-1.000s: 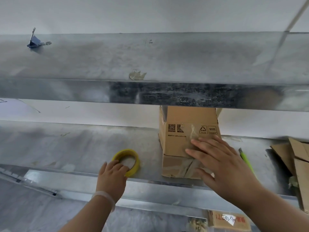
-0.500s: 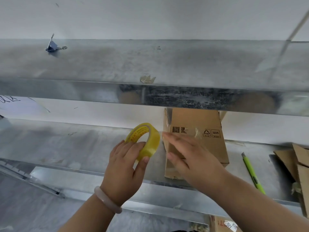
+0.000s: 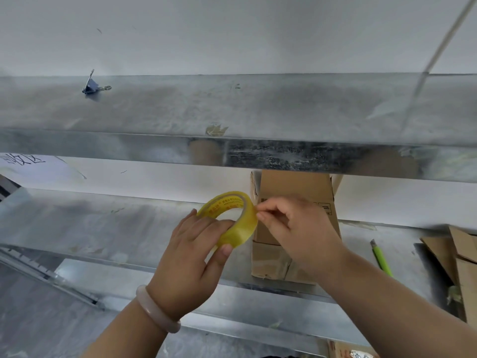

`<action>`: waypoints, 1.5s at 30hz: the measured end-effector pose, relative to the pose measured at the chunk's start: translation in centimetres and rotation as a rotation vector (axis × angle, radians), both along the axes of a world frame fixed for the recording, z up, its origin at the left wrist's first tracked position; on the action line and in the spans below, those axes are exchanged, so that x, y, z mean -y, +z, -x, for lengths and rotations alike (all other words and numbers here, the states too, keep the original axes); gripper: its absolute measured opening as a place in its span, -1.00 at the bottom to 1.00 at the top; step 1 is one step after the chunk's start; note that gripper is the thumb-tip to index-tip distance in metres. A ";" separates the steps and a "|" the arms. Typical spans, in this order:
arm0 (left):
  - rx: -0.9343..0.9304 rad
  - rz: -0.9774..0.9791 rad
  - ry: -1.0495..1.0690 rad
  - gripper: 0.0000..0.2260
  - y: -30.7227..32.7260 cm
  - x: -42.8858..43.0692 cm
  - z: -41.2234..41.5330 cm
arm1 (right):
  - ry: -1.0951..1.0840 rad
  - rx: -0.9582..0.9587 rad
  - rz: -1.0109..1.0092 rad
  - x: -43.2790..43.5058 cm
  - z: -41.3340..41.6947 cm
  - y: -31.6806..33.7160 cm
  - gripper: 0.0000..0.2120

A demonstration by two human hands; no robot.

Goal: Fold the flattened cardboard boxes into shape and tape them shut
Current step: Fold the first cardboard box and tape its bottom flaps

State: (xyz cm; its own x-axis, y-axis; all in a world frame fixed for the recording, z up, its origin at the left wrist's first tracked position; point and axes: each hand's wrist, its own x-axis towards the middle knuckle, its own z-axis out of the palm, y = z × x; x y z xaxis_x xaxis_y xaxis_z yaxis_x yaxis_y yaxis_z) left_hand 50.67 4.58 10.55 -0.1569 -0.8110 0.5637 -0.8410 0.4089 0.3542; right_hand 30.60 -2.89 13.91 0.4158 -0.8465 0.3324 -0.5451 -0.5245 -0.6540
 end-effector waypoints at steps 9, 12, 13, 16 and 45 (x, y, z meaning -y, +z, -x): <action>0.191 -0.009 0.016 -0.66 3.0 0.4 0.9 | -0.021 -0.001 -0.201 -0.9 2.4 0.9 -0.83; 0.283 -0.020 0.147 -0.58 3.9 0.7 0.3 | -0.009 0.071 -0.318 -1.8 3.3 2.3 -0.84; 0.281 -0.030 0.184 -0.54 4.2 0.7 0.1 | 0.000 0.087 -0.335 -2.1 3.5 2.7 -0.84; 0.205 -0.065 0.218 -0.44 4.4 1.0 0.1 | 0.016 0.127 -0.377 -2.7 4.3 3.5 -0.85; 0.268 0.035 0.089 -0.48 1.7 2.2 -1.6 | -0.400 0.925 -0.742 -3.0 12.0 -1.7 -0.77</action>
